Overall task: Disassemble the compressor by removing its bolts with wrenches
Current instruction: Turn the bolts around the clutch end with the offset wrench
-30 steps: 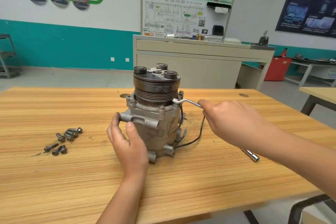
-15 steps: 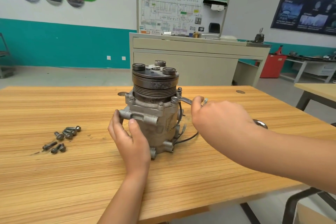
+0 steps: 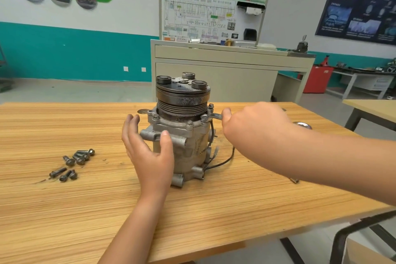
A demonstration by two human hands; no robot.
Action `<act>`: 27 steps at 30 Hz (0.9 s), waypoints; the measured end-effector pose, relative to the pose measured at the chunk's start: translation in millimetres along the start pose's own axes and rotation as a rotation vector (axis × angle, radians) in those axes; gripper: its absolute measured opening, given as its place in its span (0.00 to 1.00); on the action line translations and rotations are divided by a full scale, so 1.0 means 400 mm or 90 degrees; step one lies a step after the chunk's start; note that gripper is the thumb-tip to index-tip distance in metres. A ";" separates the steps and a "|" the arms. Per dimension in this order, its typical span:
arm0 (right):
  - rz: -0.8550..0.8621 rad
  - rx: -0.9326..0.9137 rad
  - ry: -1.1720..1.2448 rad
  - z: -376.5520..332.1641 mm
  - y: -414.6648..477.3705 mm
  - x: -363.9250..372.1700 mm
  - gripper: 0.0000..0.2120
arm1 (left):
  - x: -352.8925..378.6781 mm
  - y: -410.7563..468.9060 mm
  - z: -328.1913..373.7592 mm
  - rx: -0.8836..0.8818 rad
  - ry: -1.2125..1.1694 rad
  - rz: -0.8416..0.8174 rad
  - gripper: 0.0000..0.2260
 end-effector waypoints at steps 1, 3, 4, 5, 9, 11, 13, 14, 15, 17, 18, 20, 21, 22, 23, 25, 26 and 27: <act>-0.011 0.008 0.009 -0.009 0.004 0.007 0.26 | 0.006 0.006 0.006 0.003 0.020 -0.021 0.29; -0.044 0.020 0.025 -0.029 0.017 0.028 0.27 | 0.028 0.022 0.021 0.001 0.080 -0.078 0.34; -0.057 0.018 0.037 -0.035 0.023 0.031 0.25 | 0.041 0.030 0.031 0.007 0.115 -0.106 0.36; -0.063 0.014 0.054 -0.035 0.025 0.028 0.23 | 0.053 0.039 0.042 0.018 0.152 -0.129 0.38; -0.064 0.022 0.098 -0.006 0.019 0.028 0.22 | 0.089 0.068 0.056 0.037 0.276 -0.194 0.44; -0.029 0.009 0.102 -0.009 0.016 0.029 0.24 | 0.097 0.078 0.054 0.034 0.311 -0.216 0.46; 0.022 -0.014 0.031 -0.012 0.017 0.029 0.26 | 0.102 0.087 0.051 0.023 0.326 -0.233 0.49; 0.051 -0.017 -0.014 -0.008 0.019 0.031 0.27 | 0.104 0.089 0.050 0.020 0.329 -0.240 0.50; 0.080 -0.012 -0.046 0.001 0.020 0.034 0.28 | 0.105 0.090 0.050 0.019 0.331 -0.247 0.51; 0.121 0.001 -0.056 0.031 0.028 0.051 0.29 | 0.106 0.095 0.051 0.025 0.333 -0.257 0.51; 0.135 -0.004 -0.047 0.047 0.037 0.067 0.28 | 0.106 0.098 0.052 0.032 0.338 -0.259 0.51; 0.166 -0.028 -0.025 0.075 0.060 0.096 0.25 | 0.106 0.105 0.055 0.046 0.353 -0.255 0.50; 0.187 -0.041 -0.025 0.088 0.074 0.108 0.24 | 0.106 0.107 0.058 0.052 0.356 -0.251 0.50; 0.205 -0.052 -0.023 0.101 0.087 0.117 0.23 | 0.105 0.107 0.060 0.057 0.355 -0.247 0.49; 0.219 -0.059 -0.011 0.114 0.103 0.126 0.22 | 0.105 0.106 0.062 0.060 0.348 -0.244 0.49; 0.251 -0.069 0.014 0.130 0.141 0.139 0.22 | 0.105 0.101 0.061 0.060 0.325 -0.240 0.48; 0.269 -0.073 0.015 0.131 0.164 0.142 0.20 | 0.105 0.100 0.060 0.059 0.314 -0.238 0.47; 0.289 -0.073 0.021 0.127 0.188 0.140 0.19 | 0.106 0.098 0.058 0.059 0.307 -0.235 0.47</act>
Point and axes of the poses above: each hand's wrist, its own y-axis towards the middle knuckle, its own x-axis out of the palm, z = x × y, the point moved 9 cm from there along y, towards the middle knuckle, and after that the axes turned 3 degrees about z, right-handed, at the moved point
